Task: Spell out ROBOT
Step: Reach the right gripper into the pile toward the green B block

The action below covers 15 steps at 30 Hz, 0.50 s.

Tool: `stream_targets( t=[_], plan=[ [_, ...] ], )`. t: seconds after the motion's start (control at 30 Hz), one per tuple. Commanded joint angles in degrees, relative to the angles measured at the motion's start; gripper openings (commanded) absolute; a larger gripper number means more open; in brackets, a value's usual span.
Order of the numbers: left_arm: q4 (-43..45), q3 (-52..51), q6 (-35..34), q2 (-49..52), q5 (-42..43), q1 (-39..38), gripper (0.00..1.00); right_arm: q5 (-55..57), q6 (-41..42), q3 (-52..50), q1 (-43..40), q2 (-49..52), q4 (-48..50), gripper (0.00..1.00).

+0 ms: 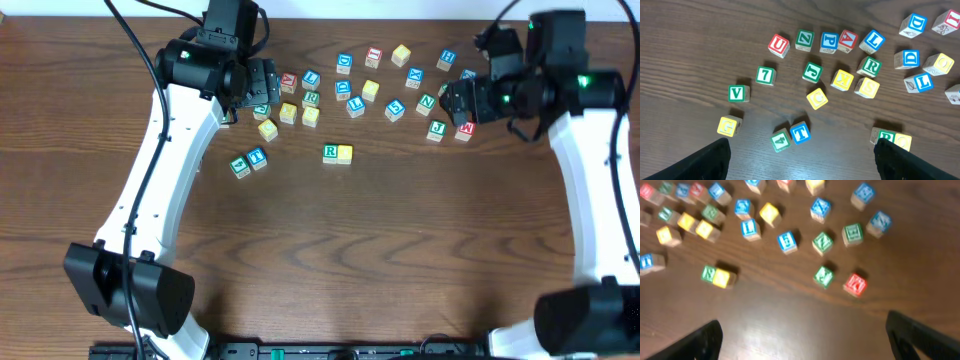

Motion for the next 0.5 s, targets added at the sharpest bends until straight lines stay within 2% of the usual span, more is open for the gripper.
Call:
stream_targets(
  t=[0.0,0.1,0.2,0.37,0.47],
  plan=[
    [-0.13,0.55,0.52,-0.92,-0.76,0.28,0.91,-1.53,-7.17,6.51,1.95,3.23,-1.53,0.99],
    [-0.17,0.52,0.52,-0.92,-0.74,0.28,0.91,-2.40,-7.74,6.95,2.60,3.19,1.07,0.99],
    [-0.55,0.52,0.50,-0.92,-0.72,0.28,0.91,-9.99,-7.37,6.93,2.75,3.19,1.03,0.99],
    [-1.33,0.33,-0.04,-0.70,1.01,0.28,0.91,-13.33,-7.32,6.93,2.75,3.21,1.49,0.99],
    [-1.84,-1.03,-6.82,-0.35,1.03,0.26,0.91,-16.41,-7.28,6.93,2.78,3.23,1.95,0.99]
  ],
)
